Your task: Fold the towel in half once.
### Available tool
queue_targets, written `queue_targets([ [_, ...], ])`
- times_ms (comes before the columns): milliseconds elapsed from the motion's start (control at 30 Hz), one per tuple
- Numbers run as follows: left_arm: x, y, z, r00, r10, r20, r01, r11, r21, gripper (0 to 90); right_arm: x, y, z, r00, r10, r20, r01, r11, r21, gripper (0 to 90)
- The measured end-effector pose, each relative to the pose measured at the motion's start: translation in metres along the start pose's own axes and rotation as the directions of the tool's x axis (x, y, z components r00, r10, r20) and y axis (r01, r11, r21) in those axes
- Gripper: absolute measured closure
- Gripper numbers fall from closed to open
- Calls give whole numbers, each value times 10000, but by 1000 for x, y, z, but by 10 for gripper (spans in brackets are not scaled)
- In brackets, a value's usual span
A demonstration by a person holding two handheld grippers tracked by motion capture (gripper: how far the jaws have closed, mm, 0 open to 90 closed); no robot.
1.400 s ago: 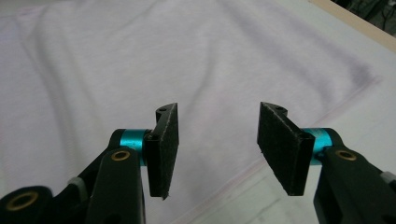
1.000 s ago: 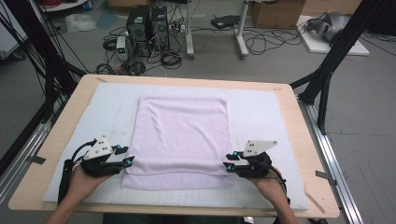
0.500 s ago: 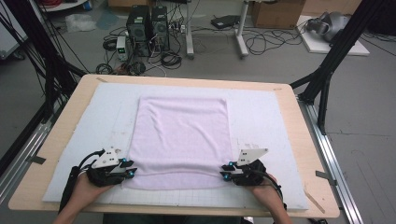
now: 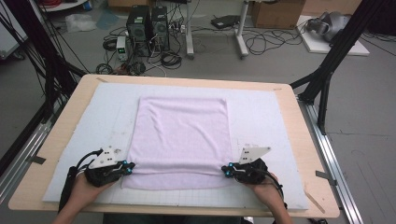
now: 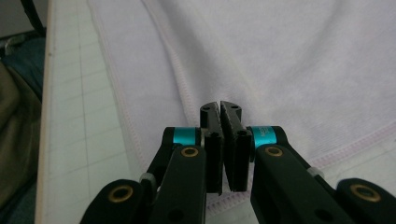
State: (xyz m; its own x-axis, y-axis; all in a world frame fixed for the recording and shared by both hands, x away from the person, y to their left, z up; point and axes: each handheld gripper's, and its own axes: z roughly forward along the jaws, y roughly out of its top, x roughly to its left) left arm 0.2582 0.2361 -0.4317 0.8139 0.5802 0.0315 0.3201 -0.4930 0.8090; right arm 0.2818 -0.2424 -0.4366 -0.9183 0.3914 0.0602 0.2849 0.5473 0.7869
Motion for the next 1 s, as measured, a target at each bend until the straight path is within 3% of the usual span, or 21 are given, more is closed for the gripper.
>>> queue_targets([
  [433, -2, 17, -25, 9998, -48, -175, 36, 9977, -681, 882, 2, 19, -28, 9994, -178, 313, 211, 9941, -1066, 881],
  [667, -14, 13, -40, 9994, 266, -227, -277, 9984, -494, 881, 19, 20, -38, 9986, -511, 134, 522, 9939, -976, 895],
  [733, -17, 6, -42, 9998, 219, -17, -220, 9991, -354, 869, 23, 14, -43, 9988, -475, 101, 482, 9942, -964, 894],
  [867, -20, -3, -34, 9998, 107, 151, -106, 9999, -85, 661, 24, 3, -40, 9999, -157, 23, 158, 9972, -730, 751],
  [1000, -24, -3, -22, 9989, 265, 377, -270, 9996, 116, 655, 24, 5, -16, 9986, -392, -347, 380, 9987, -326, 651],
])
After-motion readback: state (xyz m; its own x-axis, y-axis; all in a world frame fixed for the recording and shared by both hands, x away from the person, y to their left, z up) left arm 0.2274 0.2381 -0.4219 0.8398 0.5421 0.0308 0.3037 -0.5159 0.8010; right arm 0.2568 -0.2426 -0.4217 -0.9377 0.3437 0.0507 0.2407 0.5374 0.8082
